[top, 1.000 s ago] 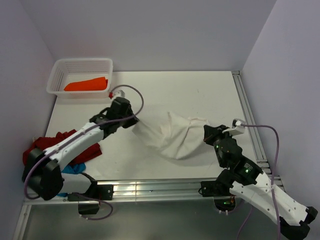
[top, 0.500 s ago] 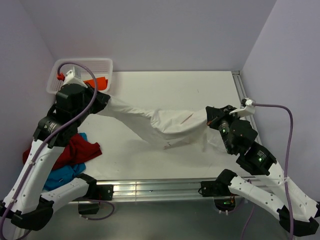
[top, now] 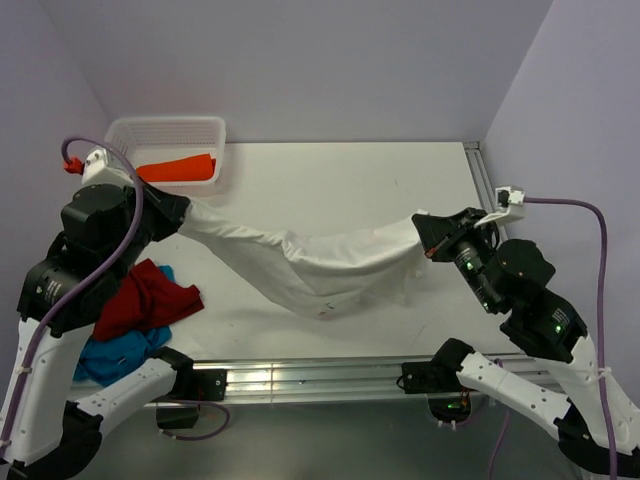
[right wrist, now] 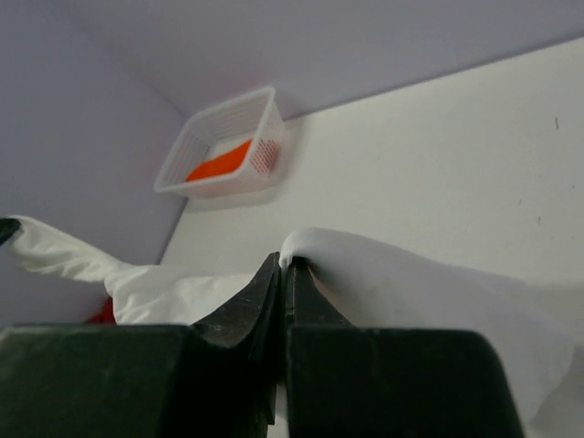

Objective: Roll the t-shirts
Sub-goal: Flatten the tshirt

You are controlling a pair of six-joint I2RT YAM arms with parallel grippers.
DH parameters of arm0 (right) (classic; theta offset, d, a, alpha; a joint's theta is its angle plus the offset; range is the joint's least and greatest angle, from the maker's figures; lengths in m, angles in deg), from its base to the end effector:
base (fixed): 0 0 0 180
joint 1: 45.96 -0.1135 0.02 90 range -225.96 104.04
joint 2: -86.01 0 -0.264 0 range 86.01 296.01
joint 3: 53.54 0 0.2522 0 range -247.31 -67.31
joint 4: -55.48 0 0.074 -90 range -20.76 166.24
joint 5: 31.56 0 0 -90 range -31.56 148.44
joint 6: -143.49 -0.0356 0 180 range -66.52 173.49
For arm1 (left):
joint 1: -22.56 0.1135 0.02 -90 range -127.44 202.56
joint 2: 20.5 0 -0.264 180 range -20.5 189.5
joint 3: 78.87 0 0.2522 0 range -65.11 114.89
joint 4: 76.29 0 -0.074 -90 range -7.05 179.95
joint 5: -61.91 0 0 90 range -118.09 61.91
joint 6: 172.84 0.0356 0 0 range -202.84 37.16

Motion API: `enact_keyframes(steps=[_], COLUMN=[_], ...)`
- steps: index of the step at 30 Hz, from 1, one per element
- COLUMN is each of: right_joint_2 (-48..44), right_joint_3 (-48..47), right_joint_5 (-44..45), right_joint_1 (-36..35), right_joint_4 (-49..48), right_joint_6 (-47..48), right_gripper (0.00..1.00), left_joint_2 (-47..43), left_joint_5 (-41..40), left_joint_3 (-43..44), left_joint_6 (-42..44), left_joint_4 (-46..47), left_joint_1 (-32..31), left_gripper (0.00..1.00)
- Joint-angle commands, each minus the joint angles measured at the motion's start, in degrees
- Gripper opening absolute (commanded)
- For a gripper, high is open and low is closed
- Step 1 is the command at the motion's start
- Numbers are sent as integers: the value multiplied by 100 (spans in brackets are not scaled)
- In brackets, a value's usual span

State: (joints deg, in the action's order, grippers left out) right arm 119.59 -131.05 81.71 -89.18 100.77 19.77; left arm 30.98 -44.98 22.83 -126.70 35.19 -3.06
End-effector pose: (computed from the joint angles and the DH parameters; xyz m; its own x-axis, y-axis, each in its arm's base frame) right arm 0.0740 0.0503 0.4320 -0.2038 0.5083 -0.8367 -0.2743 0.7908 0.5472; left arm 0.1123 -0.0424 0.4799 -0.3185 -0.5826 -0.7478 -0.0772 0.8022 -0.5921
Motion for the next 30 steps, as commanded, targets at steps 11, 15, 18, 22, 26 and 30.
enact_keyframes(steps=[11,15,18,22,26,30], right_joint_2=[2713,2988,2786,2391,1969,2038], right_joint_3=[-857,-1000,-605,683,1800,2462], right_joint_5=[-217,-156,-226,-619,-964,-947], right_joint_1=[33,42,138,550,824,894], right_joint_4=[433,477,381,22,-489,-744], right_joint_6=[303,392,366,129,-91,-241], right_gripper=[42,83,82,76,72,72], left_joint_2=[1846,2006,1761,1129,583,161], left_joint_5=[133,-436,-291,498,1072,1100], left_joint_3=[-1060,-911,-1050,-1454,-2017,-2789], left_joint_6=[465,545,597,615,492,176], left_joint_4=[1170,915,941,1196,1336,1512], left_joint_1=[531,717,735,726,507,-46], left_gripper=[0,25,57,67,67,68])
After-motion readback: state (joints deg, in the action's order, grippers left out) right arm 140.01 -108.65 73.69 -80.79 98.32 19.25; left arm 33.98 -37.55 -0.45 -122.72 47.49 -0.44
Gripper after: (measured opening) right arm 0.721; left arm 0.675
